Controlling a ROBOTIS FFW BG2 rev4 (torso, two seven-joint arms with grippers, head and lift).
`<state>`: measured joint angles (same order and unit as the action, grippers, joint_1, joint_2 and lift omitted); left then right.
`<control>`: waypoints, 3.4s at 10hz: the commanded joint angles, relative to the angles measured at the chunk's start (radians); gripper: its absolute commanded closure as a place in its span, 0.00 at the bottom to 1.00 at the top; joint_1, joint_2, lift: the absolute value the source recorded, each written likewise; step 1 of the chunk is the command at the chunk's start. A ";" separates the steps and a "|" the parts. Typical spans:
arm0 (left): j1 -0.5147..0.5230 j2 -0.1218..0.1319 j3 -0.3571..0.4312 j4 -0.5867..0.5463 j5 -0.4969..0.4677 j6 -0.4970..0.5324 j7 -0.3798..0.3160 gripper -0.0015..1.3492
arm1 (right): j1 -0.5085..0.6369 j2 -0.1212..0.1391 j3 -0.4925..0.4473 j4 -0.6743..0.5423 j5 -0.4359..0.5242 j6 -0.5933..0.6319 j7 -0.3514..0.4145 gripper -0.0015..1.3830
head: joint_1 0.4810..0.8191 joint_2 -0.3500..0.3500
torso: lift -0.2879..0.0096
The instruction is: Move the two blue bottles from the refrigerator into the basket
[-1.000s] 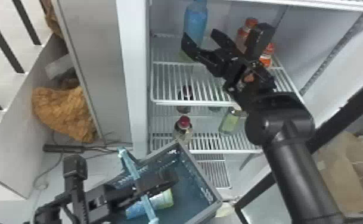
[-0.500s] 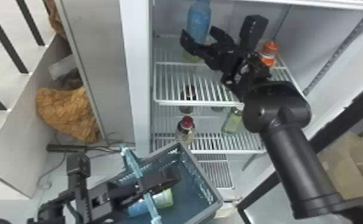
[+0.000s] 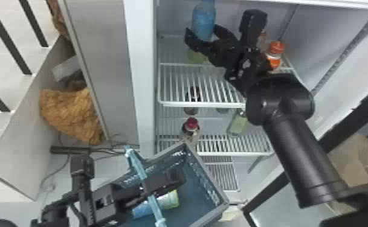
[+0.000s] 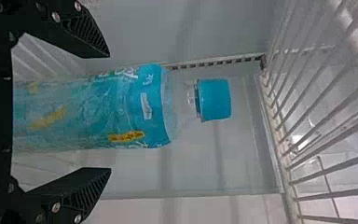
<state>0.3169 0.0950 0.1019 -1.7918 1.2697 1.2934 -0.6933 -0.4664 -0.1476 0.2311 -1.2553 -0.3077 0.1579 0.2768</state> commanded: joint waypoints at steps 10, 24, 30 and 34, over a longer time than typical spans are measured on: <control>0.002 0.000 -0.002 0.004 0.001 0.000 0.000 0.89 | 0.113 -0.013 -0.012 -0.145 -0.015 -0.072 0.012 0.93 | 0.63 0.34 | 0.93; 0.005 0.000 -0.008 0.004 0.007 -0.010 -0.002 0.89 | 0.557 -0.061 -0.113 -0.744 -0.099 0.139 0.131 0.93 | 0.63 0.34 | 0.93; 0.005 0.000 -0.006 0.004 0.005 -0.010 -0.002 0.89 | 0.793 -0.084 -0.197 -0.992 -0.141 0.279 0.196 0.93 | 0.63 0.34 | 0.93; 0.007 0.000 0.004 0.019 0.003 -0.022 0.000 0.89 | 0.918 -0.081 -0.247 -1.070 -0.149 0.343 0.225 0.93 | 0.63 0.30 | 0.93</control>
<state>0.3227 0.0951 0.1054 -1.7746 1.2707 1.2743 -0.6932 0.4339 -0.2289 -0.0114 -2.3121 -0.4538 0.4921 0.5014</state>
